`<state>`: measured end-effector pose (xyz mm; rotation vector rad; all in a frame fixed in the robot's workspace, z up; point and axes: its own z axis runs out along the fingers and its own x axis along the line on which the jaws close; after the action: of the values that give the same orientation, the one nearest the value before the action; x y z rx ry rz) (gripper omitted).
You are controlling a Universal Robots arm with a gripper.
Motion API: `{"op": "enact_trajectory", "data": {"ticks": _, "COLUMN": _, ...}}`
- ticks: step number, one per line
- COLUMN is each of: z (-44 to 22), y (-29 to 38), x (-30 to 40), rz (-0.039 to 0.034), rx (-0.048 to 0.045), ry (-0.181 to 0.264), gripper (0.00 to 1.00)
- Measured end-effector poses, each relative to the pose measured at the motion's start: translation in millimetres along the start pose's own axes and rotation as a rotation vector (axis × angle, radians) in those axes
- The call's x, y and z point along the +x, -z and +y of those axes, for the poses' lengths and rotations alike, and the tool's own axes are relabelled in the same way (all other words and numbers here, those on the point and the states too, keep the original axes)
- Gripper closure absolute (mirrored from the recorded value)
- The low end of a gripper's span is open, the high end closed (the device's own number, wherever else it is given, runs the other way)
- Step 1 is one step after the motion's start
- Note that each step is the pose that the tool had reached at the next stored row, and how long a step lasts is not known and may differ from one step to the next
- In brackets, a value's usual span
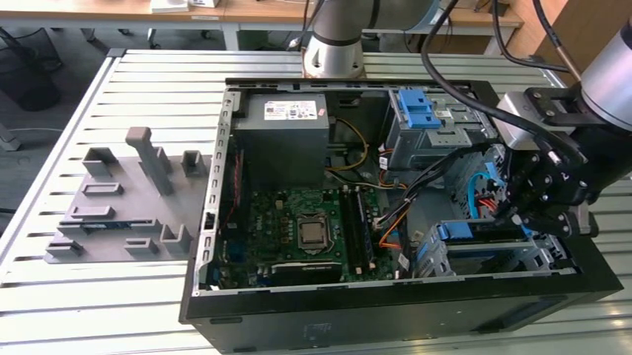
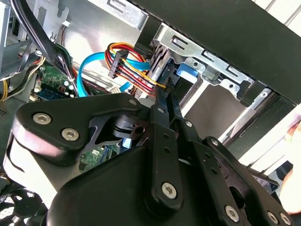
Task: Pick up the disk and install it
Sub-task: 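Insert the first disk wire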
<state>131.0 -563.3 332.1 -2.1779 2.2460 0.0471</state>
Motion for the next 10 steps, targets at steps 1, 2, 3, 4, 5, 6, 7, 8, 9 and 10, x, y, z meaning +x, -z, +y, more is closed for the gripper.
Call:
{"op": "enact_trajectory", "data": {"ticks": 1, "z": 0.0, "y": -0.4, "x": 0.0, "rz": -0.0006, "rx": 0.0000, "ry": 0.000, "gripper": 0.83}}
{"op": "enact_trajectory", "data": {"ticks": 2, "z": 0.0, "y": -0.5, "x": 0.0, "rz": -0.0010, "rx": 0.0000, "ry": 0.000, "gripper": 0.83}}
{"op": "enact_trajectory", "data": {"ticks": 3, "z": 0.0, "y": -0.7, "x": 0.0, "rz": -0.0013, "rx": 0.0000, "ry": 0.000, "gripper": 0.83}}
{"op": "enact_trajectory", "data": {"ticks": 4, "z": 0.0, "y": -0.8, "x": 0.0, "rz": -0.0016, "rx": -0.0001, "ry": 0.000, "gripper": 0.83}}
{"op": "enact_trajectory", "data": {"ticks": 5, "z": 0.0, "y": -0.8, "x": 0.0, "rz": -0.0018, "rx": 0.0000, "ry": 0.000, "gripper": 0.83}}
{"op": "enact_trajectory", "data": {"ticks": 6, "z": 0.0, "y": -0.4, "x": 0.0, "rz": -0.0020, "rx": -0.0001, "ry": 0.000, "gripper": 0.83}}
{"op": "enact_trajectory", "data": {"ticks": 7, "z": 0.0, "y": -0.2, "x": -0.1, "rz": -0.0023, "rx": -0.0001, "ry": 0.000, "gripper": 0.83}}
{"op": "enact_trajectory", "data": {"ticks": 8, "z": 0.0, "y": 0.1, "x": -0.1, "rz": -0.0026, "rx": -0.0002, "ry": 0.000, "gripper": 0.83}}
{"op": "enact_trajectory", "data": {"ticks": 9, "z": 0.0, "y": 0.5, "x": -0.2, "rz": -0.0027, "rx": -0.0002, "ry": 0.000, "gripper": 0.83}}
{"op": "enact_trajectory", "data": {"ticks": 10, "z": 0.0, "y": 0.8, "x": -0.2, "rz": -0.0027, "rx": -0.0002, "ry": 0.000, "gripper": 0.83}}
